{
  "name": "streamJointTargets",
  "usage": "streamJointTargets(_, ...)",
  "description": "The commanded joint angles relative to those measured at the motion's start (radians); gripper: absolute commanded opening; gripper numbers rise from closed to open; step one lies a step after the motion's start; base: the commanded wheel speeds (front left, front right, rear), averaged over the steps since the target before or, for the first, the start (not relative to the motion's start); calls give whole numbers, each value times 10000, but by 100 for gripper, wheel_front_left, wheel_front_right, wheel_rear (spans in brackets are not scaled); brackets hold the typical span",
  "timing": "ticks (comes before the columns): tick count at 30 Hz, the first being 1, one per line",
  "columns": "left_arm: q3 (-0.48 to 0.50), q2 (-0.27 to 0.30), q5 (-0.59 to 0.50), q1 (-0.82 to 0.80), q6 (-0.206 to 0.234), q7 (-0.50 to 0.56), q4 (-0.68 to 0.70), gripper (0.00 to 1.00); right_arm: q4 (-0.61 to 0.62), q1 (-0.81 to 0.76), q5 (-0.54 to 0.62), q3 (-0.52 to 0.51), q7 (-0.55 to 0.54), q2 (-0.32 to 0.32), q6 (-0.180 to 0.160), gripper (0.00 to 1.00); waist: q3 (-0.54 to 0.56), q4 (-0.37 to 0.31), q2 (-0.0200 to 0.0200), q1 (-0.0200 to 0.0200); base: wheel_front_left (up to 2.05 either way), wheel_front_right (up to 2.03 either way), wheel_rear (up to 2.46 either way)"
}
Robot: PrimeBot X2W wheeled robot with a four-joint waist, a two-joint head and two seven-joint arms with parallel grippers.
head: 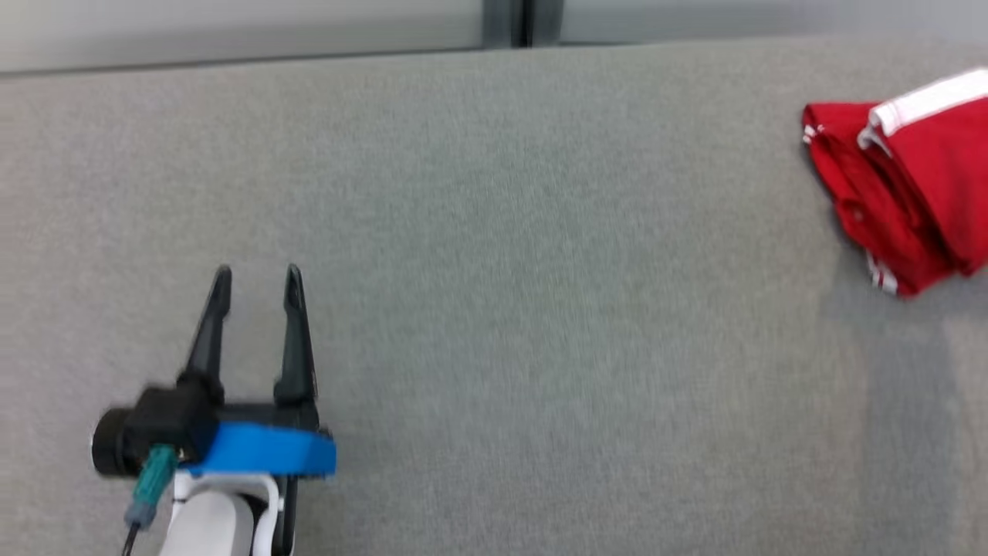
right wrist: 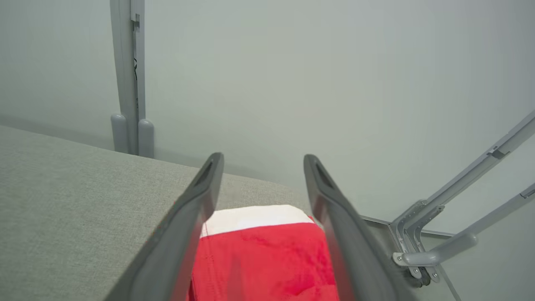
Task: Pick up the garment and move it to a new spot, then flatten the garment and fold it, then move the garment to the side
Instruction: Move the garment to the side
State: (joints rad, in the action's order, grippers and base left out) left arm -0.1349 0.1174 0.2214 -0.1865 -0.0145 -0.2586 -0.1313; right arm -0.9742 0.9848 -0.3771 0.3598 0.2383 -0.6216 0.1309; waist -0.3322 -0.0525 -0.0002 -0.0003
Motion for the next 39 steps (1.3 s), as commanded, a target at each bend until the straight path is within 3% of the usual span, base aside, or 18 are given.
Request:
streamJointTargets(1,110,-38,81,310,60,-55,-116,100,412,-634,-269,15,150,253,1,100,801,-284,2,3,0,0,0)
streamJointTargets(15,386,-76,352,1658,11,-67,-436,100,3213,-4197,-626,-412,264,1534,0,100,2804,-75,2,3,0,0,0)
streamJointTargets(24,408,-104,411,2094,-29,-69,-616,100,5359,-7395,-16,-2399,55,2414,1,100,3470,254,2,3,0,0,0)
streamJointTargets(31,360,-72,330,2093,-138,-69,-766,100,7645,-9587,755,-4153,-702,3704,1,100,3651,603,2,3,0,0,0)
streamJointTargets(39,294,16,310,1827,-217,-69,-952,100,9477,-10888,1548,-4830,-1345,5181,1,100,3658,904,2,3,0,0,0)
